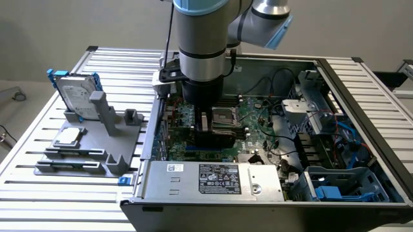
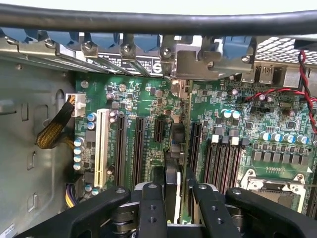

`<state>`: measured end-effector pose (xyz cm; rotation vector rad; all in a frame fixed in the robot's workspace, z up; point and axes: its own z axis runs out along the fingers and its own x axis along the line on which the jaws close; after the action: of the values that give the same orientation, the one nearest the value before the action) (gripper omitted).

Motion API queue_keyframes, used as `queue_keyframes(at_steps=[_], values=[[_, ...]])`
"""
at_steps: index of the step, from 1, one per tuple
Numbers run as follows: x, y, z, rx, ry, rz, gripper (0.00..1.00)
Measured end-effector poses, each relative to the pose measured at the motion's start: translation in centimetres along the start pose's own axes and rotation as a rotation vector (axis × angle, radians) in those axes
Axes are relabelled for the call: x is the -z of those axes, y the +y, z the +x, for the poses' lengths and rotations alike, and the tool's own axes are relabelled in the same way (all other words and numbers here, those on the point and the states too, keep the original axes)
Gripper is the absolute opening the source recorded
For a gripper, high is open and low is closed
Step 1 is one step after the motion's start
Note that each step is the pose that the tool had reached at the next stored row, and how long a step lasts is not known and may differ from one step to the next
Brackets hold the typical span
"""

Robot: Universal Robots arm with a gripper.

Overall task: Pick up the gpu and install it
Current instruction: 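Insert the gpu into the slot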

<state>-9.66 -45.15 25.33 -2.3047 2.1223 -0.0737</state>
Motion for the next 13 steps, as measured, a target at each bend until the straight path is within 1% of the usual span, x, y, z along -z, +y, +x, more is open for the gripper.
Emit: queue_keyframes(at_steps=[13], values=[[0.0, -0.16, 0.01, 0.003, -0.0002, 0.0001, 0.27]])
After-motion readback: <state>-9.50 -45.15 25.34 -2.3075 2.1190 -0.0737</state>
